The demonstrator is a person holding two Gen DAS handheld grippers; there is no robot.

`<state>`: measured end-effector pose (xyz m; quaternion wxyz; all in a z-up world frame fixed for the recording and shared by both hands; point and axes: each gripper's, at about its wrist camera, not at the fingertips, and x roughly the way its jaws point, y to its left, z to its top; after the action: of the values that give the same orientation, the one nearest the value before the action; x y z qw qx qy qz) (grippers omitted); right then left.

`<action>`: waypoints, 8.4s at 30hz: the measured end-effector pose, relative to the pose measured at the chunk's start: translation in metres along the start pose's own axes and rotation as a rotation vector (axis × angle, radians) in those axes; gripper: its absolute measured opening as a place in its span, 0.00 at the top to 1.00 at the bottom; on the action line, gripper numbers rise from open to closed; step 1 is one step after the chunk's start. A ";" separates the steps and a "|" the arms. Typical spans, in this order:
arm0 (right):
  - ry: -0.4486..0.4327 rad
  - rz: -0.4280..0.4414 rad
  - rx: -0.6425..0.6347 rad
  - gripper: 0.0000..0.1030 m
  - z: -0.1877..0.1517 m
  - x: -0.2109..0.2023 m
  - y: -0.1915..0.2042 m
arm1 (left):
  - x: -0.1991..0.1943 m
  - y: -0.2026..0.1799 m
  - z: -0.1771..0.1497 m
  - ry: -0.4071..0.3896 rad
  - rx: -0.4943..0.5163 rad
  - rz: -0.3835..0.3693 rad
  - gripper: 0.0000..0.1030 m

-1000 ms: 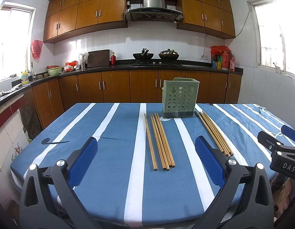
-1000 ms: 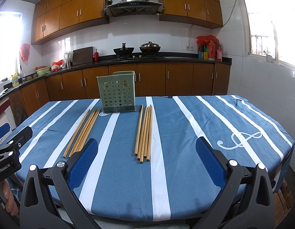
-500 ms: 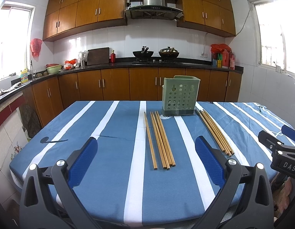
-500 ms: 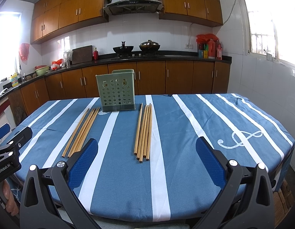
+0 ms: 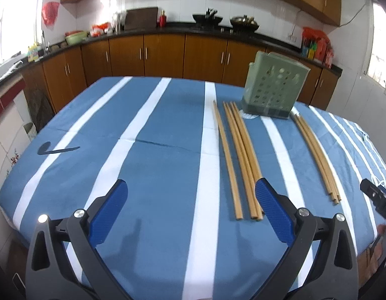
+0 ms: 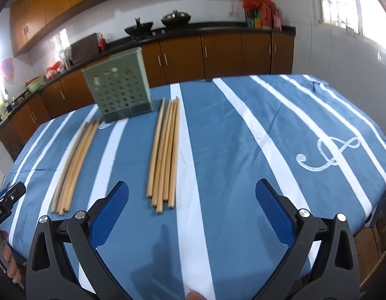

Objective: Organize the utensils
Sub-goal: 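Lower the right tool and close on a wooden chopstick while the left tool grasps another, then lift the chopsticks with both tools and insert them upright into the green holder, then open both tools to release the chopsticks and move back over the table, then close the right tool on another chopstick while the left tool grasps one too, then lift both held chopsticks and lower them upright into the green holder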

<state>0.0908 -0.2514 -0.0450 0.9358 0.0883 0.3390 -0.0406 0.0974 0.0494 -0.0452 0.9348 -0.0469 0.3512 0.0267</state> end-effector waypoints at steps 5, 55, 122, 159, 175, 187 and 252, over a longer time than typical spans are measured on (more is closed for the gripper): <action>0.108 0.032 0.034 0.38 0.018 0.041 -0.006 | 0.027 0.004 0.015 0.059 -0.001 -0.012 0.04; 0.155 0.033 -0.005 0.92 0.068 0.129 -0.022 | 0.142 0.001 0.082 0.177 0.128 -0.028 0.92; -0.460 0.301 -0.062 0.93 0.217 -0.009 0.053 | -0.001 -0.091 0.244 -0.321 0.072 -0.330 0.93; 0.198 0.190 -0.022 0.85 0.042 0.093 0.011 | 0.060 -0.022 0.058 0.071 0.031 -0.161 0.57; 0.165 0.037 -0.038 0.92 0.040 0.099 -0.008 | 0.081 -0.042 0.038 0.181 0.059 -0.226 0.76; 0.165 0.036 -0.042 0.92 0.040 0.098 -0.008 | 0.094 -0.056 0.030 0.216 0.111 -0.187 0.82; -0.173 0.096 0.004 0.93 0.101 0.017 -0.032 | 0.029 -0.004 0.120 -0.105 0.025 -0.123 0.93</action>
<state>0.1633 -0.3024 0.0161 0.9622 0.1026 0.2524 -0.0038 0.1984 0.0582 0.0256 0.9523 -0.0549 0.2984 -0.0326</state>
